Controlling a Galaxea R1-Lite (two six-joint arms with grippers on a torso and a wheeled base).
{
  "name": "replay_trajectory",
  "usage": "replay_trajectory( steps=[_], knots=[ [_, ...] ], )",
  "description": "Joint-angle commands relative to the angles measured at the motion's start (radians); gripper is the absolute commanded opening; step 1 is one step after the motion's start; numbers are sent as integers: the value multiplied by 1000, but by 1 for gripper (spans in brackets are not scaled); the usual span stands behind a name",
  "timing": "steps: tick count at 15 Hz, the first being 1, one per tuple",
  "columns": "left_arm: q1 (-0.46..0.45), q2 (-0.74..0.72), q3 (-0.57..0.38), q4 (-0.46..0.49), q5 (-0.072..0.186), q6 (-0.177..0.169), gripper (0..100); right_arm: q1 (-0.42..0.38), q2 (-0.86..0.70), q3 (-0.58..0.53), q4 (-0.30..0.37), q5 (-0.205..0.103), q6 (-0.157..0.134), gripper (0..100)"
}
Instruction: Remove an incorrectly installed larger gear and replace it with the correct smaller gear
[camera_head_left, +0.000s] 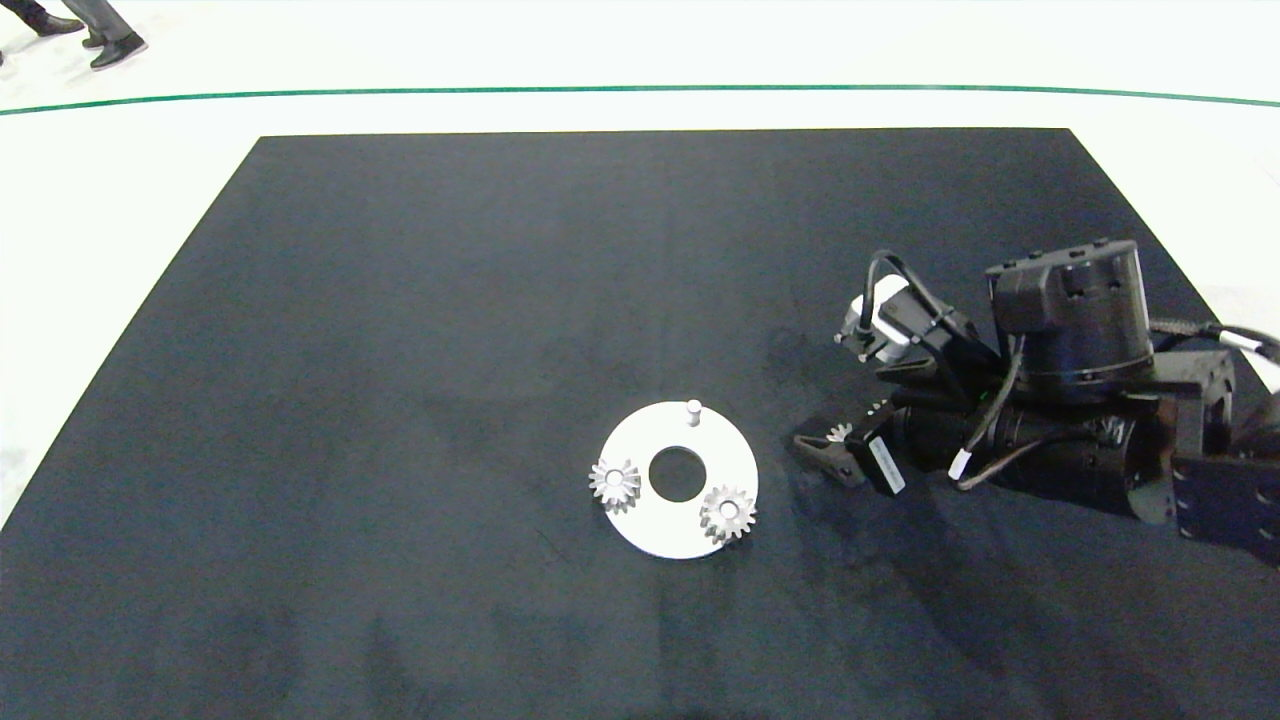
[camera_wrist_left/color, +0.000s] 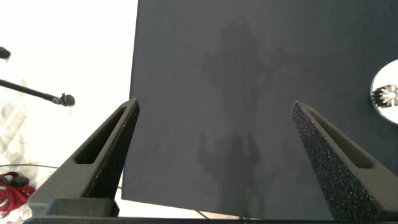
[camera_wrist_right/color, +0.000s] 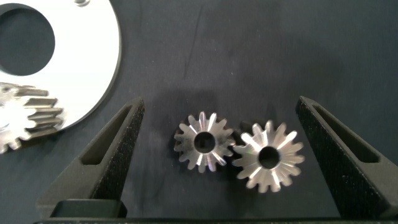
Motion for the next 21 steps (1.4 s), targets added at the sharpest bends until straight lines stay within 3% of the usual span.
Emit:
replay_trajectory(
  steps=[1,2,4,7,10,12,15,17,21],
  knots=[
    [1,0,0,6,1,1,100,-8,21,-369,369,98,-14,100],
    [1,0,0,6,1,1,100,-8,50,-431,448,108,-30,100],
    [1,2,0,6,1,1,100,-8,78,-498,590,118,-95,100],
    [1,2,0,6,1,2,100,-20,114,-523,695,116,-165,100],
    [1,2,0,6,1,1,100,-40,157,-549,701,116,-188,100],
    [1,2,-1,6,1,1,100,-48,173,-558,704,116,-234,100],
    [1,2,-1,6,1,1,100,-57,174,-562,751,118,-274,100],
    [1,2,-1,6,1,1,100,-58,174,-562,757,125,-317,100],
    [1,2,0,6,1,1,100,-60,173,-567,765,128,-363,100]
  ],
)
